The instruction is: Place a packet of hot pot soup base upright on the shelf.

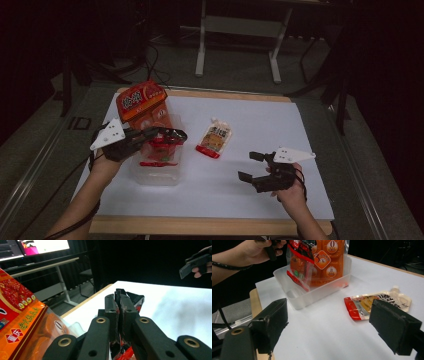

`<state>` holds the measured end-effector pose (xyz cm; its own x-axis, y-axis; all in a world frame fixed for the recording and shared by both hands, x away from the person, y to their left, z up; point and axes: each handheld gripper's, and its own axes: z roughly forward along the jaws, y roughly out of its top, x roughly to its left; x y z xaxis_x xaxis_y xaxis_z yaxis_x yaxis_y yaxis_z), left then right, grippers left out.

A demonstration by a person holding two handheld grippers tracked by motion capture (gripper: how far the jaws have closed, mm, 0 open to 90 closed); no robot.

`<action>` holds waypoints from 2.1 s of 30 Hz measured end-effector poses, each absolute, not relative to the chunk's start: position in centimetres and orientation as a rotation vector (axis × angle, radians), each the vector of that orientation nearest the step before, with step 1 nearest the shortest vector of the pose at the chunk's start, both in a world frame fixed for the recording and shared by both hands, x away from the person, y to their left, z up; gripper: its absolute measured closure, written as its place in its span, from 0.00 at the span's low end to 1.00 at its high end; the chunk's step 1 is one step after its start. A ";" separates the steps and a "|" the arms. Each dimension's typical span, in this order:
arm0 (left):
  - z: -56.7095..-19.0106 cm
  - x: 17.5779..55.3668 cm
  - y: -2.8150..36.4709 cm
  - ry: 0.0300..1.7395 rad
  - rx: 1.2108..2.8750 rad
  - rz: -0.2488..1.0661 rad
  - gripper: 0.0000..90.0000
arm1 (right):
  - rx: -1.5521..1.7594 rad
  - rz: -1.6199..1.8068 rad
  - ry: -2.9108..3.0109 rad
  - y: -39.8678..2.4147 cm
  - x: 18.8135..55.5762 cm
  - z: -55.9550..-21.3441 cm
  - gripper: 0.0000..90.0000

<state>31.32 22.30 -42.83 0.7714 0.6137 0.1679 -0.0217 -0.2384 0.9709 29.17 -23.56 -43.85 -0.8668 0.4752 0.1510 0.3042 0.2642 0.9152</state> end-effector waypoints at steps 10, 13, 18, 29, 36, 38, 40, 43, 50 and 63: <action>-44.7 30.8 22.5 0.475 1.753 0.569 0.96 | 0.735 1.659 2.373 -23.6 29.1 -43.9 0.17; -45.1 30.6 22.8 0.511 1.753 0.556 0.95 | 0.738 1.658 2.375 -23.6 29.1 -43.9 0.17; -45.9 30.2 23.2 0.550 1.778 0.544 0.95 | 0.736 1.661 2.376 -23.6 29.1 -43.9 0.17; -47.7 29.2 25.6 0.648 1.732 0.476 0.93 | 0.738 1.661 2.377 -23.5 29.1 -43.8 0.17; -46.8 29.0 25.4 0.661 1.710 0.442 0.77 | 0.731 1.662 2.375 -23.4 29.0 -43.7 0.17; -46.3 28.8 25.1 0.674 1.697 0.445 0.60 | 0.733 1.662 2.376 -23.5 29.0 -43.7 0.17; -45.5 28.7 24.9 0.689 1.668 0.415 0.47 | 0.733 1.664 2.376 -23.5 29.0 -43.8 0.17; -44.6 28.4 24.3 0.700 1.655 0.404 0.25 | 0.736 1.661 2.378 -23.5 29.0 -43.8 0.17; -43.4 27.8 22.7 0.711 1.646 0.421 0.06 | 0.738 1.665 2.373 -23.6 29.0 -43.8 0.17; -42.5 25.8 19.7 0.657 1.666 0.399 0.03 | 0.743 1.665 2.373 -23.8 29.0 -43.7 0.17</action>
<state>25.84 19.67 -42.52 0.7789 0.6197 -0.0965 0.1998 -0.0993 0.9748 29.00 -23.78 -43.75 -0.8663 0.4743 0.1565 0.3086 0.2618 0.9145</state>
